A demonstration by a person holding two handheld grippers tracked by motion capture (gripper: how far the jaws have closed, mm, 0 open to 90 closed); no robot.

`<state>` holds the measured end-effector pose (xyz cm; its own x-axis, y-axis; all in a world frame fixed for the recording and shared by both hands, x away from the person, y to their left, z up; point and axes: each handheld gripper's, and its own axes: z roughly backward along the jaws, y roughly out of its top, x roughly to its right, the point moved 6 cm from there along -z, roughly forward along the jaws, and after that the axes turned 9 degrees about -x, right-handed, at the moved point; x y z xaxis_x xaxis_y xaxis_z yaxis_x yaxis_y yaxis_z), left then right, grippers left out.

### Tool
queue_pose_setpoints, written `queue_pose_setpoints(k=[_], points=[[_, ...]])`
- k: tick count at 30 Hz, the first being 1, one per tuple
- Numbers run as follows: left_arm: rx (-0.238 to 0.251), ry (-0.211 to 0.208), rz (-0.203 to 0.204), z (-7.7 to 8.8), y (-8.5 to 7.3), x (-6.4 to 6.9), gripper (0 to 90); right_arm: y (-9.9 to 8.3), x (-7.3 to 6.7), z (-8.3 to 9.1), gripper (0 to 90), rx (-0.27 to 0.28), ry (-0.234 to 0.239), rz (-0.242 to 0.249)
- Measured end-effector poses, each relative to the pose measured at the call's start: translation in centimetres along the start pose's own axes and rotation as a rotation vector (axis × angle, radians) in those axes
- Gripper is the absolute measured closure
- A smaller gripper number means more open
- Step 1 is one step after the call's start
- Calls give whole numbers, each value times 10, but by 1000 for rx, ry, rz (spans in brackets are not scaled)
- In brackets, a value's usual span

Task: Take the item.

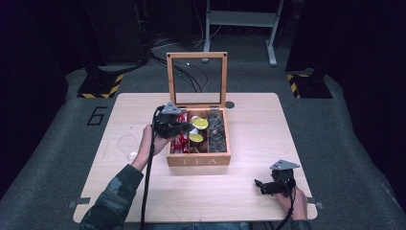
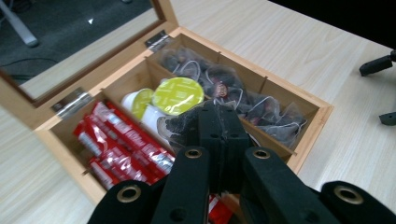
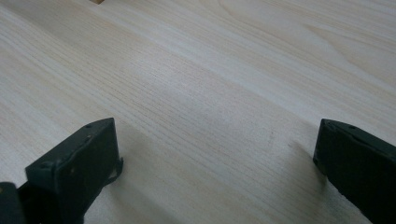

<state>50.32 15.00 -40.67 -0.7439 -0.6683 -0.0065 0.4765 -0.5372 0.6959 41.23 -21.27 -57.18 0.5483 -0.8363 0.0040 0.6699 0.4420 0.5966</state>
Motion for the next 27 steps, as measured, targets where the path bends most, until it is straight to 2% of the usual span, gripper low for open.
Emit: queue_pose_setpoints(k=[9, 16, 19, 27], points=[[-1, 44, 38, 26, -21, -23, 899, 0, 0, 0, 0, 1, -2, -2], [10, 53, 67, 37, -33, -35, 899, 0, 0, 0, 0, 1, -3, -1], [13, 79, 77, 46, -40, -43, 899, 0, 0, 0, 0, 0, -2, -3], [22, 109, 108, 61, -50, -54, 899, 0, 0, 0, 0, 0, -2, -3]])
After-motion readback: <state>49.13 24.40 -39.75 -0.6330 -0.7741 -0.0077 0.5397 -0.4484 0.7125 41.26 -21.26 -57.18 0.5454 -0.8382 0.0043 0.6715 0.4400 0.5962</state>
